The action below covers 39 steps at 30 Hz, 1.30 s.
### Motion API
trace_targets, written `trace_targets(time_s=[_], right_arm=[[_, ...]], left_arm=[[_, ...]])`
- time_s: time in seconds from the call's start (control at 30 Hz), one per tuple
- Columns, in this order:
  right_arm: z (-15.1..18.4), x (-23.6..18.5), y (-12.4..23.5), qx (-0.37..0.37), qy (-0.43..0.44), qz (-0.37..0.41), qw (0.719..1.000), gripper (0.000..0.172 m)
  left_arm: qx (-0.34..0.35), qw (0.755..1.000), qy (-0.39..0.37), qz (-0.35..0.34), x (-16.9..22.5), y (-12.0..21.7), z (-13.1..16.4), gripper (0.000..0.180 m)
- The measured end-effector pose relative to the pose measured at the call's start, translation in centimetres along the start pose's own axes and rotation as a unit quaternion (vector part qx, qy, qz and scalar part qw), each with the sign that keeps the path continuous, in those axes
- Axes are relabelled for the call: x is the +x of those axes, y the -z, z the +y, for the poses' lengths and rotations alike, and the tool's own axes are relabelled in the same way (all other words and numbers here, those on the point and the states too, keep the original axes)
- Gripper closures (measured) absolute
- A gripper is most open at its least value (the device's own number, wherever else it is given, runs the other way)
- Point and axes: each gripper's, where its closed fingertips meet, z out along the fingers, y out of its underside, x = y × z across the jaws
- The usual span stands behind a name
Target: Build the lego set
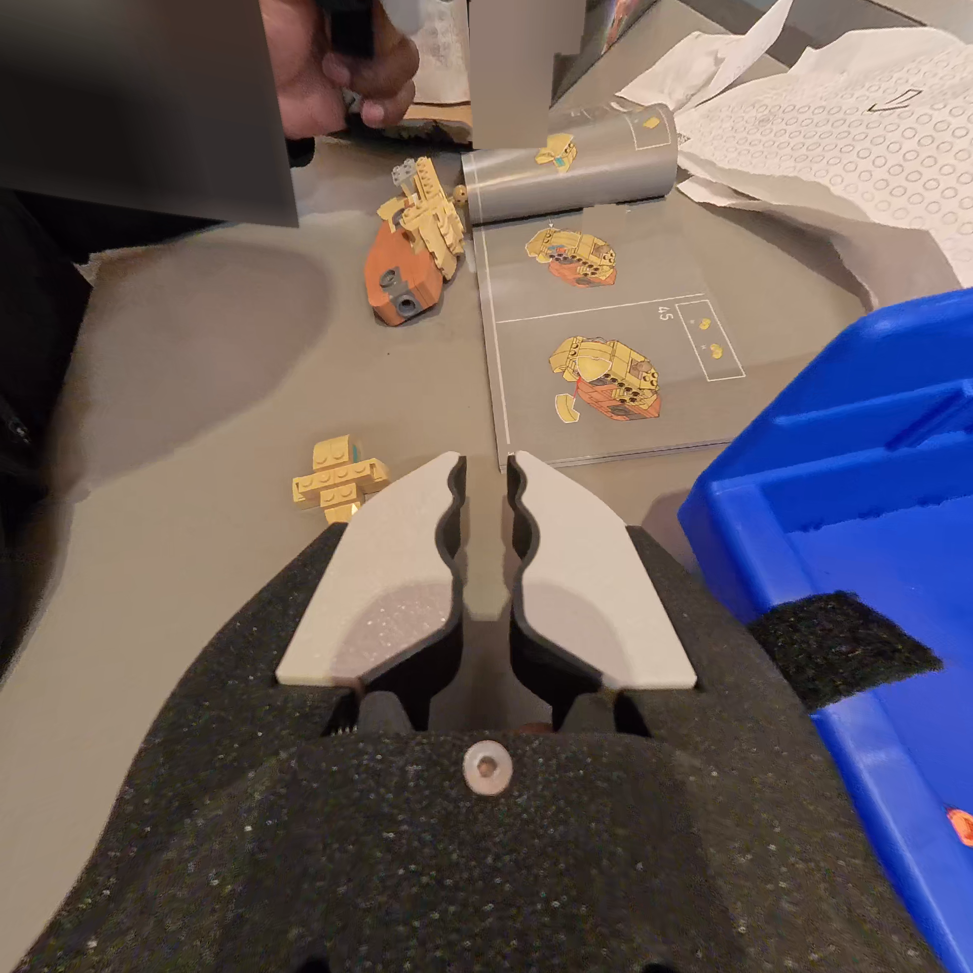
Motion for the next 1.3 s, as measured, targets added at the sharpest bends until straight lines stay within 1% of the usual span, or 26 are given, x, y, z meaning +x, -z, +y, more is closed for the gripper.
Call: trace_targets(time_s=[0.3, 0.43, 0.57, 0.7, 0.83, 0.93, 1.03, 1.1, 1.3], right_arm=[[0.7, -0.5, 0.0, -0.025, 0.014, -0.005, 1.0, 0.157], [2.1, -0.9, 0.2, -0.074, 0.019, -0.013, 0.997, 0.153], [3.2, -2.1, 0.3, -0.126, 0.041, -0.023, 0.991, 0.15], [3.4, -2.9, 0.6, -0.144, 0.05, -0.023, 0.988, 0.149], [4.2, -3.1, 0.6, -0.166, 0.046, -0.026, 0.985, 0.146], [5.1, -3.0, 0.3, -0.194, 0.06, -0.017, 0.979, 0.146], [5.0, -4.0, 0.0, -0.193, 0.065, -0.034, 0.978, 0.147], [4.9, -4.0, -0.2, -0.192, 0.072, -0.03, 0.978, 0.147], [4.5, -3.9, -0.5, -0.181, 0.049, -0.026, 0.982, 0.143]], left_arm=[[0.0, 1.0, -0.022, 0.004, 0.9, -0.1, -0.3, 0.18], [-0.001, 1.0, -0.027, 0.007, 1.2, -0.1, -0.3, 0.18], [-0.005, 0.999, -0.035, 0.021, 2.0, -0.2, -0.3, 0.18], [-0.011, 0.998, -0.056, 0.032, 3.0, -0.4, -0.3, 0.18], [-0.015, 0.996, -0.075, 0.038, 3.7, -0.5, -0.3, 0.18], [-0.016, 0.996, -0.079, 0.042, 4.0, -0.5, -0.3, 0.18], [-0.016, 0.996, -0.079, 0.043, 4.0, -0.5, -0.3, 0.18], [-0.016, 0.996, -0.079, 0.043, 4.0, -0.5, -0.3, 0.18], [-0.021, 0.995, -0.083, 0.055, 4.6, -0.5, -0.3, 0.18]])
